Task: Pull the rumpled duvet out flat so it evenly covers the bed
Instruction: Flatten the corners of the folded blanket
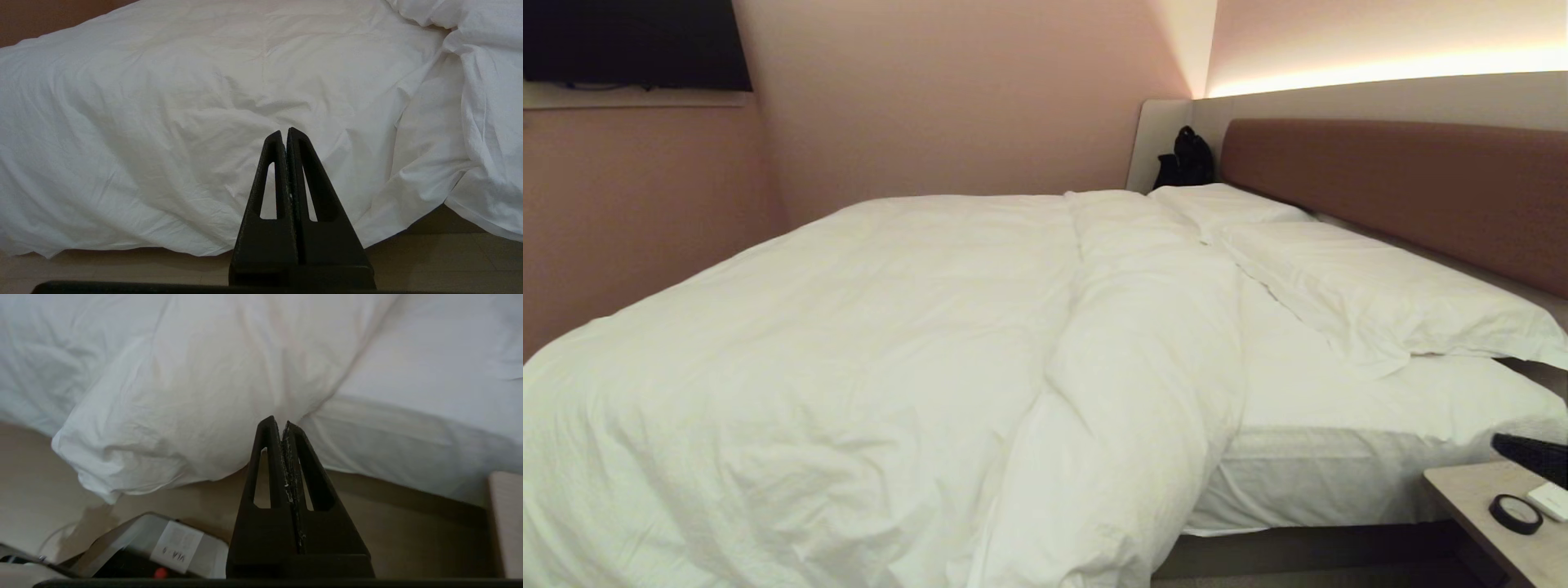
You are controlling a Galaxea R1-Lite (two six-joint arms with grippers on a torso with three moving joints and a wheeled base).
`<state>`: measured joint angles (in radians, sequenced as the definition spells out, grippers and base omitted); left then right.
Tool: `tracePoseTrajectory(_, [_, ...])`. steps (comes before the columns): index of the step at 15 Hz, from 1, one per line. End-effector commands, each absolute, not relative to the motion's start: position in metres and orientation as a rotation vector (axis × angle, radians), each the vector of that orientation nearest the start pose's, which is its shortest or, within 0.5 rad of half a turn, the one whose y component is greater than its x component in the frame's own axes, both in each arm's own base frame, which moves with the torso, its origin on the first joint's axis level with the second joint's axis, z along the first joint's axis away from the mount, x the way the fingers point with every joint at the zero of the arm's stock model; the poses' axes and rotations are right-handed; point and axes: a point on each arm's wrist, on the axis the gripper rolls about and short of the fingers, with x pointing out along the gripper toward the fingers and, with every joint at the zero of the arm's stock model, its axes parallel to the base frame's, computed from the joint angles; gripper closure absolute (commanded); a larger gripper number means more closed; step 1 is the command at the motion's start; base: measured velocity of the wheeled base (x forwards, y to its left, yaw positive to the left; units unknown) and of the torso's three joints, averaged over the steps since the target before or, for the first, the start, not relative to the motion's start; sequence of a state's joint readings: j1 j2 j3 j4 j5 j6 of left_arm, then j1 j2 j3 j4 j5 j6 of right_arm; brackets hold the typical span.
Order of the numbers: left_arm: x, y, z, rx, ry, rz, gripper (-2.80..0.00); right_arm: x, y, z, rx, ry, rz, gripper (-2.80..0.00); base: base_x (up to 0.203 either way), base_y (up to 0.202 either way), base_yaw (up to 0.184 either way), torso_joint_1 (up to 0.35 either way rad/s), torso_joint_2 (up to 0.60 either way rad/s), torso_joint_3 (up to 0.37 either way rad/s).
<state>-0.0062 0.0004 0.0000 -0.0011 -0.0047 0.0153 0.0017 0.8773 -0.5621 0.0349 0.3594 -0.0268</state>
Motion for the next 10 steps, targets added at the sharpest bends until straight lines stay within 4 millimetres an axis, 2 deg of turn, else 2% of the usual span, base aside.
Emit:
tracePoseTrajectory(1, [-0.023,0.000,0.076,0.015,-0.002,-0.011,0.00,0.171,0.013,0.221,0.036,0.252,0.503,0.00,0.000,0.000,0.000,0.000,0.00,0.000])
tracePoseTrajectory(4, [-0.023,0.000,0.076,0.015,-0.002,-0.011,0.00,0.220,0.025,0.232,0.028,0.211,0.626,0.00,0.000,0.000,0.000,0.000,0.00,0.000])
tracePoseTrajectory(5, [-0.023,0.000,0.076,0.015,-0.002,-0.011,0.00,0.228,0.030,0.234,0.025,0.204,0.653,0.00,0.000,0.000,0.000,0.000,0.00,0.000])
tracePoseTrajectory(10, [-0.023,0.000,0.076,0.015,-0.002,-0.011,0.00,0.264,0.042,0.213,0.031,0.287,0.687,0.00,0.000,0.000,0.000,0.000,0.00,0.000])
